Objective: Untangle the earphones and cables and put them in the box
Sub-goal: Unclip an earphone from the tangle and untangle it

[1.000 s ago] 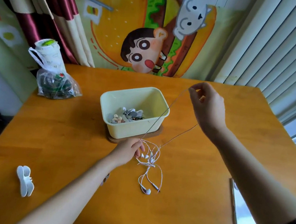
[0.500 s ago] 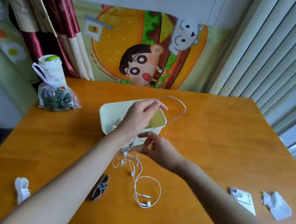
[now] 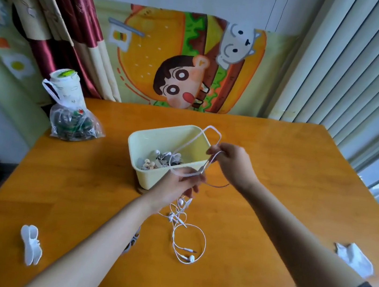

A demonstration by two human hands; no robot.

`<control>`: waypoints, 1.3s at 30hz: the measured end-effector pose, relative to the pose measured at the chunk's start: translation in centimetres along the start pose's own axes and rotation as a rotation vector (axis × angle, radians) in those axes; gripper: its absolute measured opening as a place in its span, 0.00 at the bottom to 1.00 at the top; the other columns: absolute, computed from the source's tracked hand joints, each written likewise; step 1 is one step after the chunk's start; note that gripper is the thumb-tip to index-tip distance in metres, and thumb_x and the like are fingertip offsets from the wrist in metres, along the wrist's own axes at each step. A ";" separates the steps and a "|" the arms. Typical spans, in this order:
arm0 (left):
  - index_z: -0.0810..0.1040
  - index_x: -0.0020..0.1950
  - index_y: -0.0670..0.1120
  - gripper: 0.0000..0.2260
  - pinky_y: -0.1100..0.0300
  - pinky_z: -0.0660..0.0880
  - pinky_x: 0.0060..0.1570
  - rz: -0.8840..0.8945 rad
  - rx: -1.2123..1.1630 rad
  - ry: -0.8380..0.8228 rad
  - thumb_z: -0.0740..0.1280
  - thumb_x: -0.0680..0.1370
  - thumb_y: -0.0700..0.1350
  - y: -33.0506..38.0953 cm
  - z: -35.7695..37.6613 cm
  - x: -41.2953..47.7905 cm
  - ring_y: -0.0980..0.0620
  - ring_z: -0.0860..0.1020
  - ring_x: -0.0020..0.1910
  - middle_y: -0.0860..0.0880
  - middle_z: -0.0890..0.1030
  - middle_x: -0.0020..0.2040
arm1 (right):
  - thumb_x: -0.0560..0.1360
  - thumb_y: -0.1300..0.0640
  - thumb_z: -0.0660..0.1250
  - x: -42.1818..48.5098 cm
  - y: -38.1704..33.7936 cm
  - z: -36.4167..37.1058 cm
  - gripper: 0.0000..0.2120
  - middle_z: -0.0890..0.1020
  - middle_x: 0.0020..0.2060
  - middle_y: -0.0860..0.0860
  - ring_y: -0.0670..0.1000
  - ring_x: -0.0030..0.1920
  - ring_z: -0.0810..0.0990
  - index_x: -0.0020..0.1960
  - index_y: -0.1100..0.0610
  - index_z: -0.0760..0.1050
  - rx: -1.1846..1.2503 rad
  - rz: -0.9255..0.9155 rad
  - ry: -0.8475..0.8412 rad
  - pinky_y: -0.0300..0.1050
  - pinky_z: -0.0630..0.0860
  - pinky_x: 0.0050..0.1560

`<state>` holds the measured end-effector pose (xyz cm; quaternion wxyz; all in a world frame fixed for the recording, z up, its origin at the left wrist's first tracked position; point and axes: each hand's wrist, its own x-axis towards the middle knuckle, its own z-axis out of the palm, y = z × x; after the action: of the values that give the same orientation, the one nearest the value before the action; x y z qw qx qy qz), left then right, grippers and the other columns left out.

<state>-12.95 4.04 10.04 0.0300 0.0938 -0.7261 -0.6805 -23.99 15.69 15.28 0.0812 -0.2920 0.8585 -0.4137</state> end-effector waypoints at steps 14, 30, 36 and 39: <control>0.78 0.60 0.43 0.14 0.65 0.75 0.46 -0.428 0.330 -0.129 0.55 0.84 0.44 -6.9 -2.6 -1.0 0.54 0.78 0.50 0.45 0.80 0.55 | 0.80 0.55 0.59 2.2 1.0 -5.7 0.13 0.77 0.33 0.48 0.43 0.29 0.70 0.43 0.56 0.79 -0.025 0.144 0.269 0.29 0.63 0.22; 0.75 0.51 0.47 0.07 0.65 0.71 0.49 0.040 0.121 -0.071 0.58 0.82 0.41 1.5 3.6 2.1 0.60 0.78 0.44 0.45 0.79 0.46 | 0.78 0.56 0.62 1.8 -0.4 -3.4 0.12 0.78 0.30 0.47 0.40 0.24 0.71 0.45 0.60 0.82 -0.100 0.117 -0.163 0.29 0.63 0.23; 0.79 0.51 0.48 0.11 0.64 0.69 0.28 0.010 0.393 0.137 0.57 0.83 0.44 0.4 0.4 2.2 0.58 0.67 0.23 0.56 0.66 0.21 | 0.76 0.47 0.66 0.8 2.9 -5.0 0.21 0.80 0.43 0.58 0.53 0.37 0.76 0.52 0.68 0.77 -0.469 0.400 -0.322 0.42 0.73 0.37; 0.80 0.52 0.52 0.11 0.64 0.60 0.29 0.042 0.477 0.082 0.58 0.83 0.47 0.5 -0.8 2.7 0.60 0.64 0.24 0.51 0.68 0.31 | 0.72 0.43 0.68 -0.1 2.6 -4.9 0.28 0.74 0.57 0.60 0.58 0.55 0.74 0.57 0.67 0.71 -0.758 0.409 -0.362 0.45 0.72 0.49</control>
<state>-15.55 2.81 10.39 0.0503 0.1108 -0.8662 -0.4846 -26.89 20.29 16.43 0.1973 -0.1934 0.9610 0.0115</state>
